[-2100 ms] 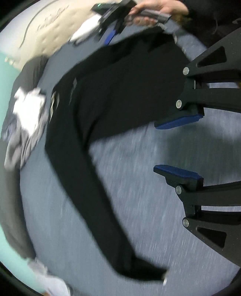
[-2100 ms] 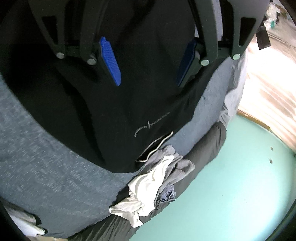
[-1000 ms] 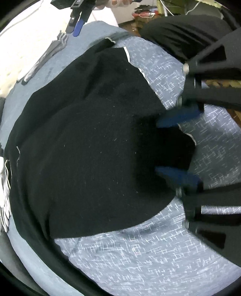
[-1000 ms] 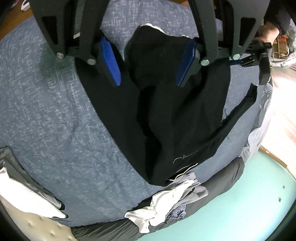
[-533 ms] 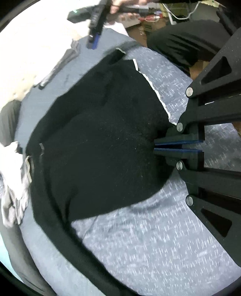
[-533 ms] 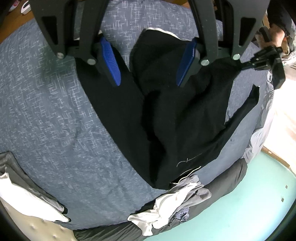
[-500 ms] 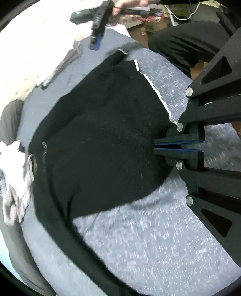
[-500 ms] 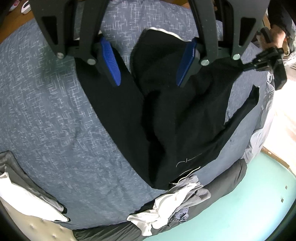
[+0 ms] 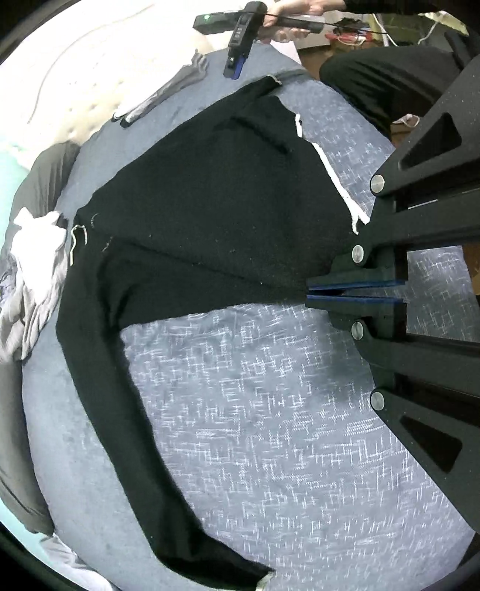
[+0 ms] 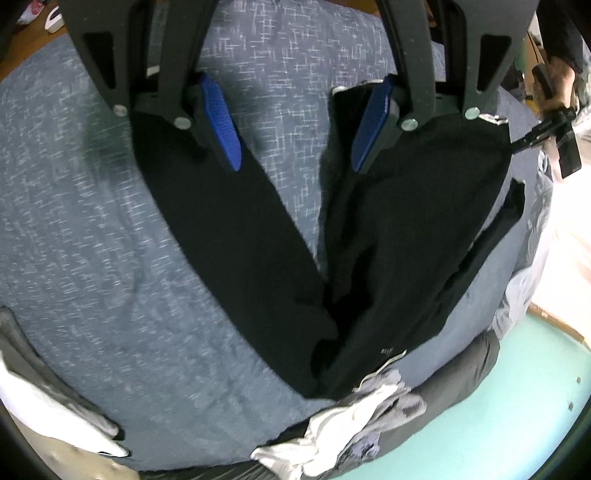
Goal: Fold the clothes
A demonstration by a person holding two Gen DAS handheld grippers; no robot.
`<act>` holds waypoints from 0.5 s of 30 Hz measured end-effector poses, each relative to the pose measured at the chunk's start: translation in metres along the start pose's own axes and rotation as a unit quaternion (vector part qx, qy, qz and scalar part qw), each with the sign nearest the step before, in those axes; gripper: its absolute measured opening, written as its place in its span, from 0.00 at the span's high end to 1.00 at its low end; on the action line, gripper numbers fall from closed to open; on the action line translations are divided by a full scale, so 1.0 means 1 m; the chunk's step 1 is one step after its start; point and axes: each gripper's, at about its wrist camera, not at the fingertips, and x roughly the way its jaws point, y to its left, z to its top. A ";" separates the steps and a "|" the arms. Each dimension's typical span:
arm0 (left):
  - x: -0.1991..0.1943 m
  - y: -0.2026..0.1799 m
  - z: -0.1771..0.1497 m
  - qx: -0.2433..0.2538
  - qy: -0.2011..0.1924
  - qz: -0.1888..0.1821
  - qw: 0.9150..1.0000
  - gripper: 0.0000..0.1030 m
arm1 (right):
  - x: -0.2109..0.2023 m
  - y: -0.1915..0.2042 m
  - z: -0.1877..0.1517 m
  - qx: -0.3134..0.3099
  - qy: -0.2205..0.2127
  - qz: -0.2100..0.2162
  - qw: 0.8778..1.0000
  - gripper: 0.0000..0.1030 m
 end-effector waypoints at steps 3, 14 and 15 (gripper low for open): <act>0.003 -0.005 0.002 0.008 0.001 -0.001 1.000 0.97 | 0.022 0.008 -0.006 -0.006 0.032 0.007 0.999 0.38; 0.000 -0.012 0.006 0.016 -0.004 -0.006 1.000 0.97 | 0.071 0.040 -0.013 -0.036 0.089 0.049 0.994 0.38; 0.000 -0.013 0.006 0.017 -0.004 -0.007 1.000 0.97 | 0.074 0.043 -0.015 -0.043 0.097 0.052 0.993 0.39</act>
